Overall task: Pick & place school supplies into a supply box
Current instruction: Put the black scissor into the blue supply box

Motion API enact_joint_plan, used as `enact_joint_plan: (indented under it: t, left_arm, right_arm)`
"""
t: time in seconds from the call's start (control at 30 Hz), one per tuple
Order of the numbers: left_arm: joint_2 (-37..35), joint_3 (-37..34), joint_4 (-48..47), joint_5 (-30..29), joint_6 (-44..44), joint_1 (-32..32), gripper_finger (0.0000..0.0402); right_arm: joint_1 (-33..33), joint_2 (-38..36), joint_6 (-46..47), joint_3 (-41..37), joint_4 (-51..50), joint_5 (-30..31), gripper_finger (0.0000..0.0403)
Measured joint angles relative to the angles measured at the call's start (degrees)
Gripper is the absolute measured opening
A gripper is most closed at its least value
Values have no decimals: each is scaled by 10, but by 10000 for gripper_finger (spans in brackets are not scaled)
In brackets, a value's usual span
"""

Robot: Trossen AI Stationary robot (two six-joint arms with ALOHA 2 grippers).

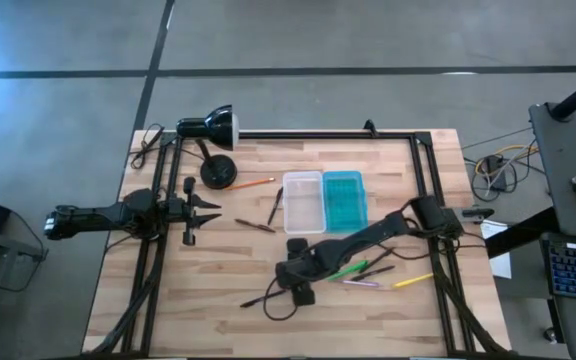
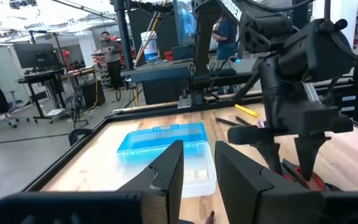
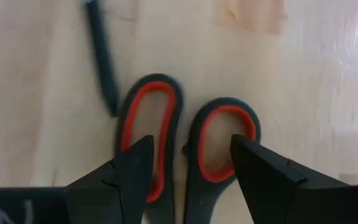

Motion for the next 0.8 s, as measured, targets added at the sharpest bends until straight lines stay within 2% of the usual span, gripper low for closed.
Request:
enact_joint_plan:
  t: [0.3, 0.4, 0.57, 0.8]
  left_arm:
    - [0, 0, 0, 0, 0, 0, 77]
    - [0, 0, 0, 0, 0, 0, 76]
    - [0, 0, 0, 0, 0, 0, 77]
    - [0, 0, 0, 0, 0, 0, 77]
  right_arm:
    - [-2, 36, 23, 3, -12, 2, 195]
    - [0, 47, 31, 4, -20, 17, 159]
    - [0, 44, 32, 4, -24, 19, 64]
    - [-6, -15, 37, 12, -72, 49, 58]
